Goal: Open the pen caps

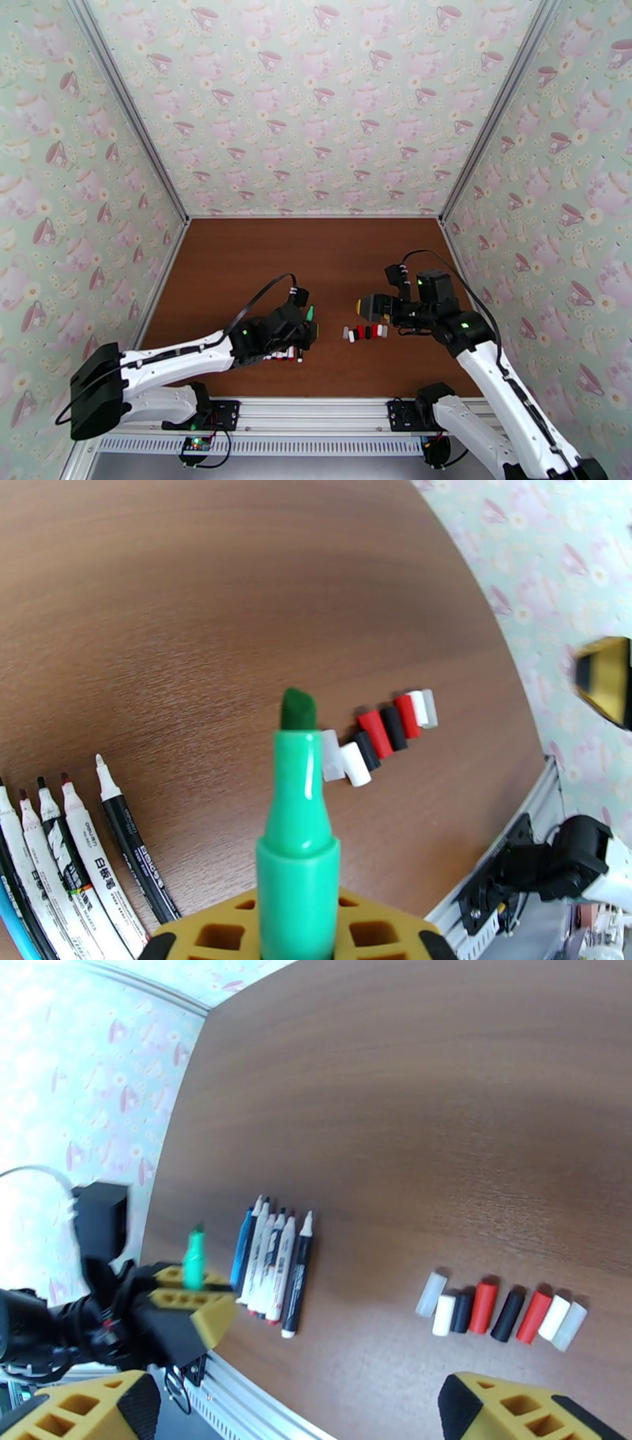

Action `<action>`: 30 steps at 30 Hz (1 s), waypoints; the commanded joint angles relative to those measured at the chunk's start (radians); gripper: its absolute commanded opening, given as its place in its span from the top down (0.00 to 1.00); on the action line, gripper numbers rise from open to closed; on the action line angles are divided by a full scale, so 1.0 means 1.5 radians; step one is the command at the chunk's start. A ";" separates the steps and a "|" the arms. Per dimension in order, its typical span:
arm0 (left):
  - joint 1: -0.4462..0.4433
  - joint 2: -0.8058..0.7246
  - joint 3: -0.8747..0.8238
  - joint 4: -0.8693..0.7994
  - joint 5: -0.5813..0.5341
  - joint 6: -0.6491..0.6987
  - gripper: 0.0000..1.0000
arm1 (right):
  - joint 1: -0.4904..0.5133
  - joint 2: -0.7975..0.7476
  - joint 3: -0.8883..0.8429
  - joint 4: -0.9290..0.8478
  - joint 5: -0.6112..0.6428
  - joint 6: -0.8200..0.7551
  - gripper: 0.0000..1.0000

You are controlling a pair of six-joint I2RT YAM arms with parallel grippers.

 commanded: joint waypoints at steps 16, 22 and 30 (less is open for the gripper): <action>-0.041 0.139 0.092 -0.090 -0.133 -0.136 0.84 | 0.005 -0.050 0.048 -0.135 0.015 -0.073 0.00; -0.047 0.187 0.118 -0.104 -0.128 -0.147 0.84 | 0.005 -0.052 0.037 -0.135 0.028 -0.073 0.00; -0.052 0.243 0.148 -0.143 -0.148 -0.169 0.84 | 0.005 -0.054 0.040 -0.137 0.041 -0.075 0.00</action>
